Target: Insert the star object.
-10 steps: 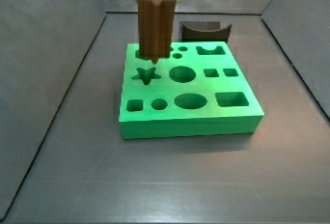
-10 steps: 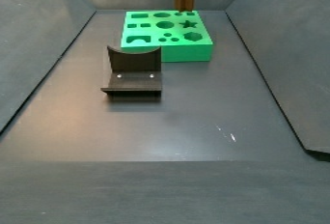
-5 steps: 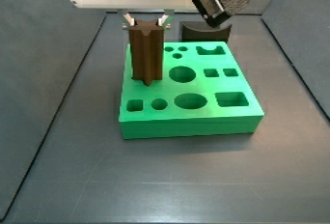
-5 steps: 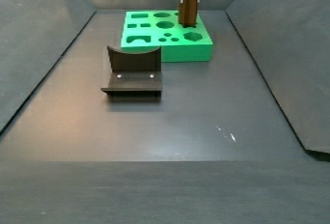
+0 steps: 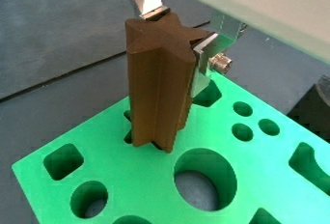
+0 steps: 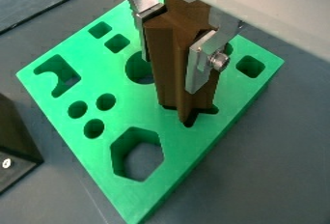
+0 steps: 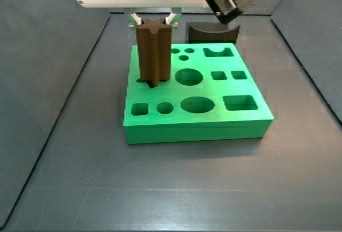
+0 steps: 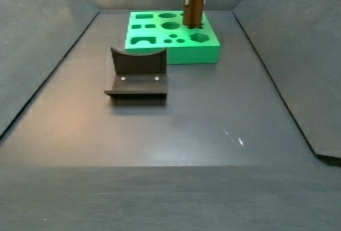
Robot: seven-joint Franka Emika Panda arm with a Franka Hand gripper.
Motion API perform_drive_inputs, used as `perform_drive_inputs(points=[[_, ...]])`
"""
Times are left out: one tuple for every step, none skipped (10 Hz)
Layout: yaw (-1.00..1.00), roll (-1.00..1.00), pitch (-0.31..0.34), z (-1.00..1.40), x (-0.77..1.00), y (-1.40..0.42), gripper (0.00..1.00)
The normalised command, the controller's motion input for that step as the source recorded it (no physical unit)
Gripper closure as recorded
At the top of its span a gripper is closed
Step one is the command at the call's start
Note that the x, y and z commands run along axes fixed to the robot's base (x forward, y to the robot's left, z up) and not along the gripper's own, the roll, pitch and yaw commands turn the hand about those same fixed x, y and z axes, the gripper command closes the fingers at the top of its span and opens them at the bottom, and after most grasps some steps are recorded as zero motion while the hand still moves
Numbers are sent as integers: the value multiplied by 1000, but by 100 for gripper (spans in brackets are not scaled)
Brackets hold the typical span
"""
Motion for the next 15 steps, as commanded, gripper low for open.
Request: perform_drive_inputs(points=[[129,0,-89,-534,-183,-40,100],[100,0,-63,-543,-103,-60,100],[31,-3,-50,-589,0,-123,100],[-9,-53,-49,-666,83,-123,100],[-86,-46,-4,-780,291,-103,100],[-109,-60,0,-883,354,-20,100],[-77,-71,-40,-960,240,0,100],[-77,-49,-67,-1000,169,0,100],[-86,0,-49,-1000,149,0,100],[-51,10,0,-1000,0,0,100],[0,10,0,-1000,0,0,100],[0,3,0,-1000,0,0,100],[71,-50,-259,-80,-249,20,100],[0,17,0,0,0,0,100],[0,0,0,0,0,0,100]])
